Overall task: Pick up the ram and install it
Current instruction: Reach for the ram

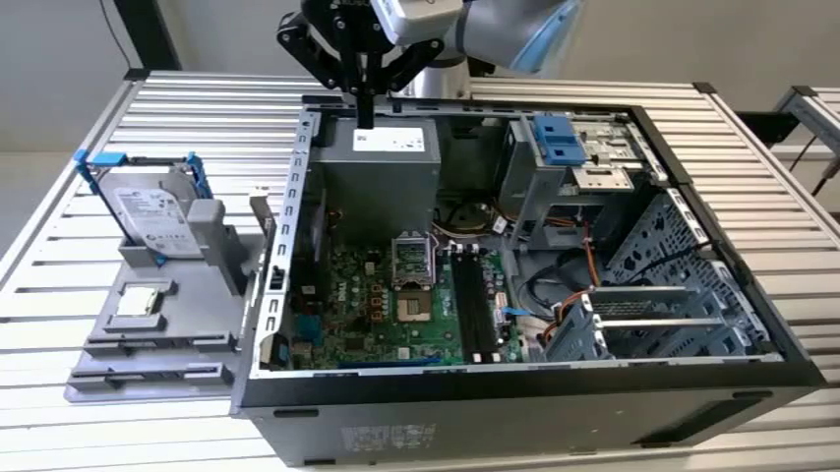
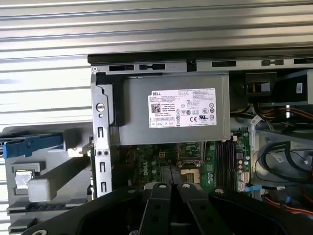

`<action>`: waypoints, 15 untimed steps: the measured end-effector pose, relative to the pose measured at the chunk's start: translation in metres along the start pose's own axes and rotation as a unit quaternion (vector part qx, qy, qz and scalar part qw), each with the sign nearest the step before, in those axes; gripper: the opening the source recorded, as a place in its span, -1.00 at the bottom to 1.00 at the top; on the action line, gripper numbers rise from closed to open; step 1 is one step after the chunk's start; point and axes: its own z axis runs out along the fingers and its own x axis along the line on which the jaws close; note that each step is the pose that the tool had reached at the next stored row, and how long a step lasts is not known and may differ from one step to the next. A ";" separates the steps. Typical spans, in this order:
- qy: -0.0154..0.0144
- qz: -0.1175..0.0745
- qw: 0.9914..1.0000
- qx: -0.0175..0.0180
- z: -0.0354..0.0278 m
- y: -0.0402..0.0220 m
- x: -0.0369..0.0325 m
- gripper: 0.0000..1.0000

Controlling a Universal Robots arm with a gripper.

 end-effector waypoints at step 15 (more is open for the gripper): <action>0.000 0.000 1.000 0.000 -0.0007 -0.0016 0.0324 -1.00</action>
